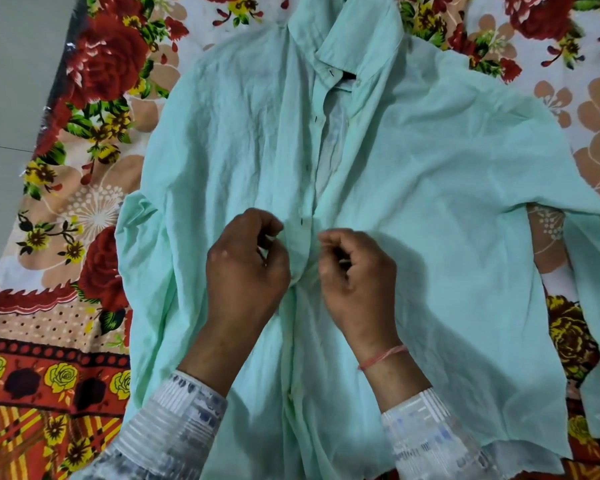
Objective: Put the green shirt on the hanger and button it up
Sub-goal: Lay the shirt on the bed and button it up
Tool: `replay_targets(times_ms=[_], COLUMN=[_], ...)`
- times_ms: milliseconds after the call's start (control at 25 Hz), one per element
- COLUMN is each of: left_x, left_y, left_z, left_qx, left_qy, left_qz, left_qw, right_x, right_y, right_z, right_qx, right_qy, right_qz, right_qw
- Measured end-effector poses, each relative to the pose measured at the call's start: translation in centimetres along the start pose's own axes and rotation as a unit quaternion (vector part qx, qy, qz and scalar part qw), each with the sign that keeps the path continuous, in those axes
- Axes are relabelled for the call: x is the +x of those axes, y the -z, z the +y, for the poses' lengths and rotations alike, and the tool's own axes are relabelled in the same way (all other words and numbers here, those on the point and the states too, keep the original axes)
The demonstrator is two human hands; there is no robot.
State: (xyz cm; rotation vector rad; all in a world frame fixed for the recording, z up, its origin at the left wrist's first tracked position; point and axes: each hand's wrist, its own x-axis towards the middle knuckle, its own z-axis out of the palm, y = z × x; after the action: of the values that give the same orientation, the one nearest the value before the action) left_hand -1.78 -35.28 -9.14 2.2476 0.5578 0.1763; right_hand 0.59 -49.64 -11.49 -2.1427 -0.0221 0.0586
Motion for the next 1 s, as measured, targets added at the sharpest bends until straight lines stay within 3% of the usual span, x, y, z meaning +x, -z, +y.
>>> replay_targets(times_ms=[120,240,440,640,760,1000], left_x=[2.3,4.2,4.7,5.6,5.8,5.6], left_y=[-1.8,-3.7,-3.2,-2.0,-2.1,-2.2], left_z=[1.8,1.2,-0.4,-1.0,-1.1,-1.1], left_qx=[-0.027,0.038,0.071,-0.098,-0.166,-0.288], left_qy=[-0.044,0.034,0.077,0.253,0.3,0.314], left_qz=[-0.026,-0.092,-0.09,-0.082,-0.086,-0.098], left_qw=[0.998,0.994,0.99,0.959,0.935,0.899], right_x=[3.7,5.0,4.5,4.2,4.7,4.9], right_y=[-0.8,-1.9,-2.1,-3.1,-3.6,-2.1], right_z=[0.4,1.2,1.7,1.3,0.5,-1.1], right_qx=[-0.028,-0.089,-0.095,-0.155,-0.196,0.036], right_qy=[0.035,0.012,-0.004,0.003,0.013,-0.144], right_qz=[0.011,-0.032,-0.022,-0.036,-0.019,-0.031], right_qw=[0.999,0.995,0.995,0.987,0.98,0.988])
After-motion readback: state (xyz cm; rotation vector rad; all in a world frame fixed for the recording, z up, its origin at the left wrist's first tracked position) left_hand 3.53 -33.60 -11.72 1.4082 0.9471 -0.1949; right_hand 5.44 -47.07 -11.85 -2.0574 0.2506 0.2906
